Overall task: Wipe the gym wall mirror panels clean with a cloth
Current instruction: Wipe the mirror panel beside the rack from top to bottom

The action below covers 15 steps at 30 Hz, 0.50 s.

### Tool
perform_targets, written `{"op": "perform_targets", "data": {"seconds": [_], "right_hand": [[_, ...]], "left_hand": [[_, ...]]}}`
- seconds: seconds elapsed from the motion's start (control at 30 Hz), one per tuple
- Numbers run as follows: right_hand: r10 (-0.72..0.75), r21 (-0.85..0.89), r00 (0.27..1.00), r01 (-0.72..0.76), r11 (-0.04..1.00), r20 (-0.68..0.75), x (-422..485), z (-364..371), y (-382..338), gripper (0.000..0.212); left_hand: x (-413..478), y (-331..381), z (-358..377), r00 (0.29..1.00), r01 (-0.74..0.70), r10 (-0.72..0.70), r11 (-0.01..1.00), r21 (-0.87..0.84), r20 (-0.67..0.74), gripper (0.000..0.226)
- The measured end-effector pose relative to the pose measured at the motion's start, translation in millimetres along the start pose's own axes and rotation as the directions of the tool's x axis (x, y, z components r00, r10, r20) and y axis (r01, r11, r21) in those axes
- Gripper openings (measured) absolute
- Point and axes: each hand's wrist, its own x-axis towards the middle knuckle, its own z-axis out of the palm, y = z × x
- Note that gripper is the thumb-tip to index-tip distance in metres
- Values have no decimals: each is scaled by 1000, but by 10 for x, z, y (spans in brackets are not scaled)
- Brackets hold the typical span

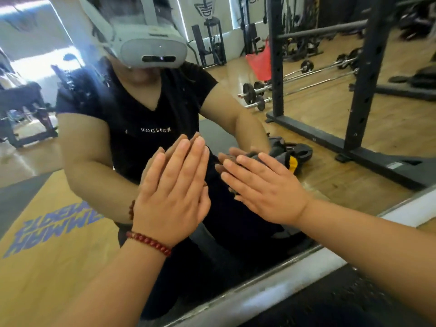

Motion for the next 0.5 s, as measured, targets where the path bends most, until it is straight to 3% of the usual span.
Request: {"op": "perform_targets", "data": {"seconds": [0.07, 0.23, 0.3, 0.4, 0.5], "right_hand": [[-76, -10, 997, 76, 997, 1, 242, -118, 196, 59], [82, -4, 986, -83, 997, -148, 929, -289, 494, 54], [113, -4, 990, -114, 993, -87, 719, -241, 374, 56], [-14, -26, 999, 15, 1000, 43, 301, -211, 301, 56], [15, -12, 1000, -15, 1000, 16, 619, -355, 460, 55]], "left_hand": [[14, -2, -7, 1000, -1, 1, 1000, 12, -2, 64], [9, -2, -14, 1000, 5, -5, 1000, 17, 19, 63], [6, -12, -34, 999, 3, -4, 1000, 16, 43, 62], [53, -2, -120, 998, 25, -23, 999, -36, 57, 62], [255, -99, -256, 999, 45, -45, 996, -71, -4, 60]]}}
